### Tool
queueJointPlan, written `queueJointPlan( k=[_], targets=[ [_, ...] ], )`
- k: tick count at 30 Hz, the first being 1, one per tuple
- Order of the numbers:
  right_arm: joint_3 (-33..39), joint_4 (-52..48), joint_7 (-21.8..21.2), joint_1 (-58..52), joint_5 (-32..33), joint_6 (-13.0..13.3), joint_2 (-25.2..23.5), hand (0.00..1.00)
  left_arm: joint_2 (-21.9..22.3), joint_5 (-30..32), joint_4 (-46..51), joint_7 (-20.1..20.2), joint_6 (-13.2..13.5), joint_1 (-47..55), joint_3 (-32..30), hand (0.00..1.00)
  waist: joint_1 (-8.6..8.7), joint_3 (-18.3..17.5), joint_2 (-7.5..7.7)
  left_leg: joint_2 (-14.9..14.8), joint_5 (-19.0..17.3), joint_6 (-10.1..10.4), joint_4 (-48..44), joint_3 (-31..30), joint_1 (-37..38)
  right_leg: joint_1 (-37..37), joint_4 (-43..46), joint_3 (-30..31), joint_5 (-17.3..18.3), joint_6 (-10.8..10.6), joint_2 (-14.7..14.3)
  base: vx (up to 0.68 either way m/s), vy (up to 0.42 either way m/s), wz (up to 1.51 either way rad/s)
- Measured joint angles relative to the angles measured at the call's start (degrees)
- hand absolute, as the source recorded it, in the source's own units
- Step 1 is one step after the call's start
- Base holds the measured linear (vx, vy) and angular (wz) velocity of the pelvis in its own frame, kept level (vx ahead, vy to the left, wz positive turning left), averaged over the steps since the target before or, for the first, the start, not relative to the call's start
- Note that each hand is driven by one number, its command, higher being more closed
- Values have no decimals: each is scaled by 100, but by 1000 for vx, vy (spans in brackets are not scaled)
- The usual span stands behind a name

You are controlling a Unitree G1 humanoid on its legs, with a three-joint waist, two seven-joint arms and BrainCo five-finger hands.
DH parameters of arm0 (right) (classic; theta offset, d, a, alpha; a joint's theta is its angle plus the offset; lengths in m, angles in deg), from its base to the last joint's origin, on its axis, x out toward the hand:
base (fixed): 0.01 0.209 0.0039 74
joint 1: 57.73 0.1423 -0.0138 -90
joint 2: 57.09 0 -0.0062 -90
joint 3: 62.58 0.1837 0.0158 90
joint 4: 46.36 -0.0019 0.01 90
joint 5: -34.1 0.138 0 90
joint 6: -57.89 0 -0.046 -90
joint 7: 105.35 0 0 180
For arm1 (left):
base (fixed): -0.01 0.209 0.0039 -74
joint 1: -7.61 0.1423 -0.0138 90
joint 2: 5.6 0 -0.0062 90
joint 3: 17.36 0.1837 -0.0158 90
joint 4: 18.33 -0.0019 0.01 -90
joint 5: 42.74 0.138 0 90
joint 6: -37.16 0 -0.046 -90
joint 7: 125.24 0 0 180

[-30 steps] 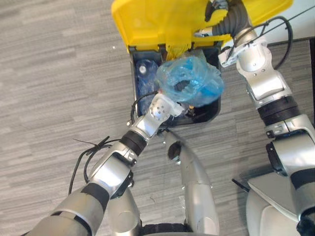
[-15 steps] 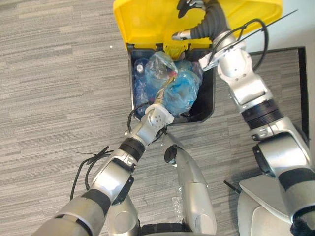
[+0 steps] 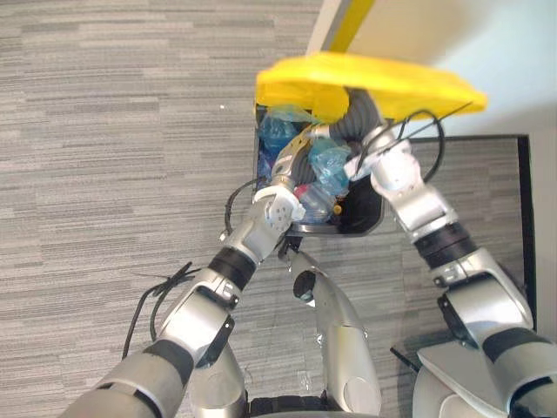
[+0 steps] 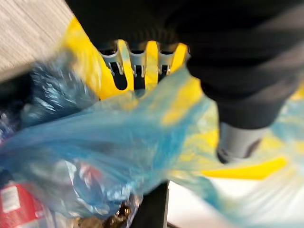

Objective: Gather rubbish on tea table into small bin, then transfer packed bag to large trash can.

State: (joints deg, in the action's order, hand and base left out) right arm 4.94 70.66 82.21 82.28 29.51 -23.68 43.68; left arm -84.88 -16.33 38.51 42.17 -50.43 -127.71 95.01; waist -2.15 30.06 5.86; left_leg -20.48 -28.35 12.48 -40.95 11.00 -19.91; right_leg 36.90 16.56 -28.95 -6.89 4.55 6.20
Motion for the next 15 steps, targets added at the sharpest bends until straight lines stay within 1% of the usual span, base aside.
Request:
queueJointPlan(
  k=[1,2,3,4,5,6,7,8,9,10,12,13,14,15],
  targets=[
    [74,232,0,-215,-6,-10,1,0,-136,-318,213,19,162,381,-15,0,-26,-2,-5,12,7,-14,4,-85,73,-133,6,-45,19,-22,18,-25,33,25],
    [141,300,-1,-304,-10,-8,-1,0,-184,-399,279,30,211,519,-39,0,-38,-2,-5,15,7,-15,6,-109,105,-175,2,-59,23,-24,20,-27,35,22],
    [357,418,-1,-611,-58,-54,4,0,-320,-729,484,54,371,957,-129,0,-123,-2,-7,33,5,-18,5,-136,210,-305,8,-77,31,-33,49,-39,49,21],
    [569,521,-2,-919,-175,-71,-10,0,-447,-1166,663,106,515,1469,-294,0,-148,-4,-11,100,-3,-60,4,-185,319,-435,52,-85,53,-63,102,-42,55,20],
    [639,561,-7,-1020,-204,-88,-22,0,-481,-1296,699,149,556,1633,-365,0,-150,-2,-13,127,-8,-79,2,-210,363,-486,65,-86,64,-79,121,-57,73,20],
    [793,572,-22,-1385,-224,-143,-46,0,-570,-1711,779,291,615,2172,-632,0,-179,-2,-14,180,-32,-128,-4,-221,540,-643,133,-75,91,-118,192,-72,82,14],
    [952,571,-29,-1751,-234,-172,-119,0,-645,-2032,775,383,630,2693,-929,0,-218,-4,-31,225,-63,-189,-22,-222,722,-841,145,-63,99,-128,245,-76,91,13],
    [997,574,-33,-1853,-239,-188,-153,0,-673,-2120,769,409,630,2848,-1023,0,-220,-5,-35,244,-77,-216,-35,-224,773,-895,149,-63,101,-132,266,-88,97,8],
    [1162,574,-51,-2223,-359,-230,-279,0,-752,-2362,692,506,641,3377,-1321,0,-279,-24,-66,322,-114,-285,-83,-220,948,-1062,164,-19,100,-135,324,-130,125,-4],
    [1310,579,-101,-2568,-458,-268,-429,0,-745,-2515,443,587,636,3805,-1665,0,-351,-92,-106,422,-177,-396,-149,-203,1104,-1178,171,76,81,-148,368,-144,131,-15],
    [1341,608,-139,-2747,-486,-319,-573,0,-745,-2553,159,643,610,4098,-1962,0,-412,-148,-118,490,-206,-444,-180,-95,1249,-1267,104,200,35,-206,376,-140,112,-26],
    [1342,641,-191,-2875,-579,-339,-721,0,-744,-2546,-157,672,588,4315,-2202,0,-420,-248,-119,546,-230,-490,-185,8,1338,-1320,-9,294,-62,-280,375,-200,145,-42],
    [1341,637,-227,-3141,-673,-337,-922,0,-741,-2538,-650,689,532,4568,-2453,0,-417,-440,-119,641,-239,-512,-170,161,1438,-1395,-223,461,-195,-351,364,-246,179,-50],
    [1390,546,-276,-3494,-678,-340,-1070,0,-749,-2473,-988,696,445,4738,-2623,0,-390,-507,-109,729,-217,-509,-143,270,1606,-1548,-409,593,-239,-387,354,-208,157,-40]
  ],
)
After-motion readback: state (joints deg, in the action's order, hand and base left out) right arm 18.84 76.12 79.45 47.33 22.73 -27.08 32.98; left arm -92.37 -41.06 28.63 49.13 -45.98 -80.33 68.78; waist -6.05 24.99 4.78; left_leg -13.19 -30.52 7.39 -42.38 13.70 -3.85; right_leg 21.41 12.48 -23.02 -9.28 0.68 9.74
